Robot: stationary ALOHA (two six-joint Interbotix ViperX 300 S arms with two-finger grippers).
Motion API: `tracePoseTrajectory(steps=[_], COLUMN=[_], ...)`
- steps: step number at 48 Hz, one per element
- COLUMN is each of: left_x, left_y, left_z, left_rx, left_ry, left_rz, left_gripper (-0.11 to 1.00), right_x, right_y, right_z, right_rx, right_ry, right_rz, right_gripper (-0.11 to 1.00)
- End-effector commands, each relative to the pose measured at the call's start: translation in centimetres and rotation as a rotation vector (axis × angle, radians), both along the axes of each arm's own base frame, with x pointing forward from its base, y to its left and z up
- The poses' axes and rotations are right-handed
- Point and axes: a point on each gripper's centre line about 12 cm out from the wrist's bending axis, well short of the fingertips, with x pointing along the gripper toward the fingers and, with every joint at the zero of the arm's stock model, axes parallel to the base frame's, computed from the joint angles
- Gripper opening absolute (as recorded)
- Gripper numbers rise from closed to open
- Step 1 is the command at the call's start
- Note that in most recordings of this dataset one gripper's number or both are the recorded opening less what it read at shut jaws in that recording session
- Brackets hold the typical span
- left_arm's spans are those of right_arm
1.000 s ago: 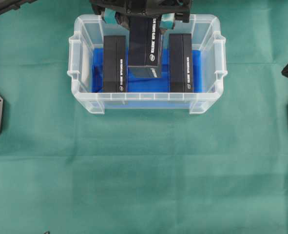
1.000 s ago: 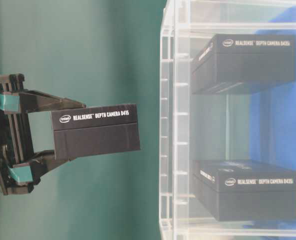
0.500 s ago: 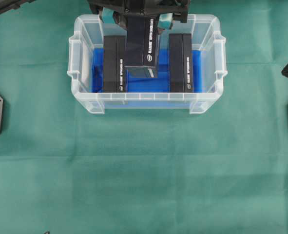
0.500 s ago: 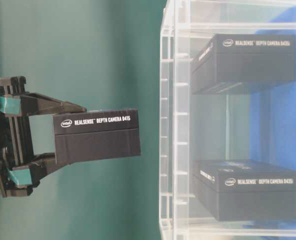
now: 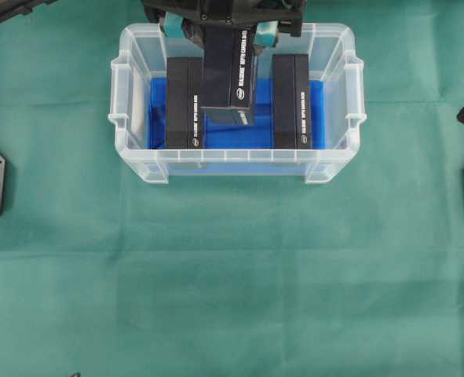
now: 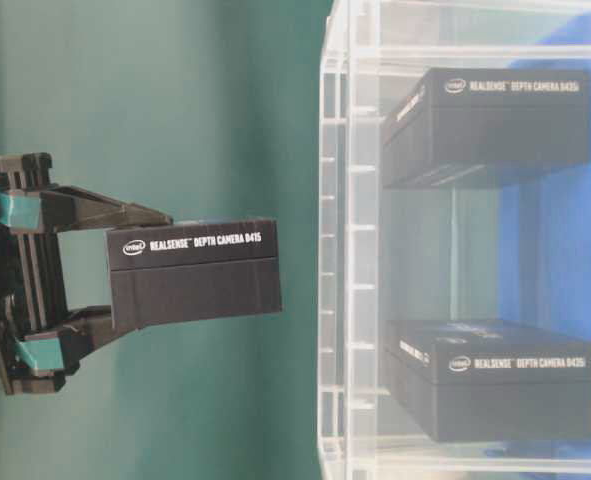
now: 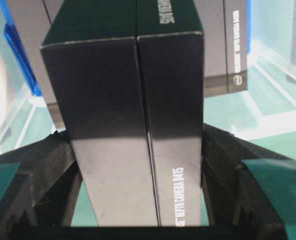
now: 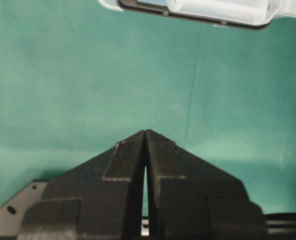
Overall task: Take the box out of the case with the left arm.
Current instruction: 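Lift the middle box straight up out of the case with left gripper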
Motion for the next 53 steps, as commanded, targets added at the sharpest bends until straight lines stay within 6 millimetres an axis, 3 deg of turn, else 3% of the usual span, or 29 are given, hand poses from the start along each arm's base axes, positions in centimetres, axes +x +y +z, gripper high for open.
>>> tracePoseTrajectory(steps=[1,53], left_x=[-1.51,-1.37], left_y=[-0.22,-0.76], left_z=[3.38,3.38], left_rx=[0.023,0.023], left_ry=[-0.079,-0.08], left_rz=[0.007,-0.007], left_gripper=[0.55,0.55], right_x=[0.04,0.05], right_y=[-0.04,-0.04], right_z=[0.67,0.72], right_rx=[-0.003,-0.001], right_ry=[-0.02,-0.022], right_rz=[-0.002,-0.005], right_gripper=[0.0,0.0])
